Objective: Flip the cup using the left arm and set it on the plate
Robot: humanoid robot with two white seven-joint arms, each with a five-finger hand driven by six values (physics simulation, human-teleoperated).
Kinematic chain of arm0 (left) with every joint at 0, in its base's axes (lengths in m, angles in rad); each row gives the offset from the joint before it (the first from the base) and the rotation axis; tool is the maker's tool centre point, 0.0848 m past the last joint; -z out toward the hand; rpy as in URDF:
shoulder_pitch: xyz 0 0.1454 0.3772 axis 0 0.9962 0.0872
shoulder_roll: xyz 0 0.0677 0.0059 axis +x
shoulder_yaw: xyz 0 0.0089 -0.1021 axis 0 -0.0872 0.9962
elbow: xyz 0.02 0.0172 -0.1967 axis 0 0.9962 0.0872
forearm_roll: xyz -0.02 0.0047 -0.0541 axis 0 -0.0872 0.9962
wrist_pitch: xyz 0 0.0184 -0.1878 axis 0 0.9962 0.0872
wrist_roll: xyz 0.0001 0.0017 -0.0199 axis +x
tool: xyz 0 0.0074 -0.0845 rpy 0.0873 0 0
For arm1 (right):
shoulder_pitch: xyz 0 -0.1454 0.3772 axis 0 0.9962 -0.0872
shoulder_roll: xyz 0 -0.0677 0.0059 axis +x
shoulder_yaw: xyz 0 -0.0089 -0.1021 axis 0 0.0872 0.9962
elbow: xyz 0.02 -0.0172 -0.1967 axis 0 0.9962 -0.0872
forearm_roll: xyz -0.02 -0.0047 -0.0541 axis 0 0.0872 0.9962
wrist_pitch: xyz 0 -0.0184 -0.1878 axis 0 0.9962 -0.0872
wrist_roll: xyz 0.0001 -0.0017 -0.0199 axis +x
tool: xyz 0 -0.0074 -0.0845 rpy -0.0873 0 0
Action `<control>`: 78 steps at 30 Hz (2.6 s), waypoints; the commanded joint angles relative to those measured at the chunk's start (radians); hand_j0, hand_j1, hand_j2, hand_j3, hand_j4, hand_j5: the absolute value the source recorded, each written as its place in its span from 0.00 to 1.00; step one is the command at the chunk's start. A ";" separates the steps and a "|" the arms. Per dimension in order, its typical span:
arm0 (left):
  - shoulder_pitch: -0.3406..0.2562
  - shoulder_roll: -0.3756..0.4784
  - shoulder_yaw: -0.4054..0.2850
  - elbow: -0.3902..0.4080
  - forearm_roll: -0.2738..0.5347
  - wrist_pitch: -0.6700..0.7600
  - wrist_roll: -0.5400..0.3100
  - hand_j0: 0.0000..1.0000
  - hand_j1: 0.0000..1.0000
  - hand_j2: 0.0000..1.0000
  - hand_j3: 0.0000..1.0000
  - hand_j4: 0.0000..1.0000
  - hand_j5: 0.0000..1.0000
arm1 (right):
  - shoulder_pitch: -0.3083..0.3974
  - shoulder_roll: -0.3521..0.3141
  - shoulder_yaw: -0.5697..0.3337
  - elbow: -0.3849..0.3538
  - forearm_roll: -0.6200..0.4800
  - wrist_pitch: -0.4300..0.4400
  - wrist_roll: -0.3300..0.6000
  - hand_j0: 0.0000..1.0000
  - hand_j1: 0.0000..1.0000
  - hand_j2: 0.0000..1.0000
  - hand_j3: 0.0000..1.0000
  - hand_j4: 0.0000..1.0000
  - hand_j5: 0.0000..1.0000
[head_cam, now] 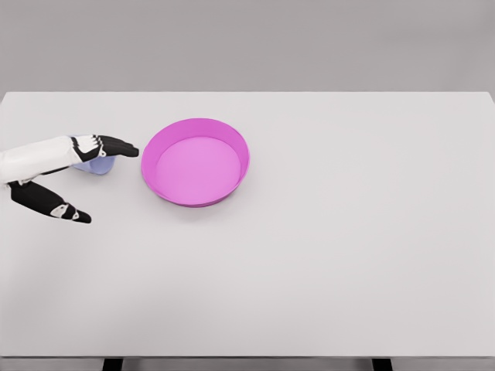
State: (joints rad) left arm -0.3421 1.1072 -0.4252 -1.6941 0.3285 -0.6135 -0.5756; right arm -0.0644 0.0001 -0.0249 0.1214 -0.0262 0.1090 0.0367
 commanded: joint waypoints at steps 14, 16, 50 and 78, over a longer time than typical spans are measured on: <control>-0.184 -0.115 -0.125 0.353 -0.115 0.003 0.002 1.00 1.00 1.00 1.00 1.00 1.00 | 0.000 0.000 -0.004 0.004 -0.001 0.000 0.000 1.00 1.00 1.00 1.00 1.00 1.00; -0.247 -0.138 -0.162 0.445 -0.112 0.003 0.000 1.00 1.00 1.00 1.00 1.00 1.00 | 0.000 0.000 -0.006 0.004 -0.001 0.000 0.000 1.00 1.00 1.00 1.00 1.00 1.00; -0.474 -0.217 -0.392 0.614 -0.298 0.247 -0.035 1.00 1.00 1.00 1.00 1.00 1.00 | 0.000 0.000 -0.004 0.004 -0.001 0.001 0.000 1.00 1.00 1.00 1.00 1.00 1.00; -0.489 -0.296 -0.392 0.731 -0.336 0.248 -0.035 1.00 1.00 1.00 1.00 1.00 1.00 | 0.000 0.000 -0.004 0.004 0.000 0.000 0.000 1.00 1.00 1.00 1.00 1.00 1.00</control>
State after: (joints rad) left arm -0.8345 0.8126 -0.8186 -0.9682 -0.0109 -0.3663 -0.6112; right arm -0.0644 0.0001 -0.0294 0.1256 -0.0273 0.1091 0.0367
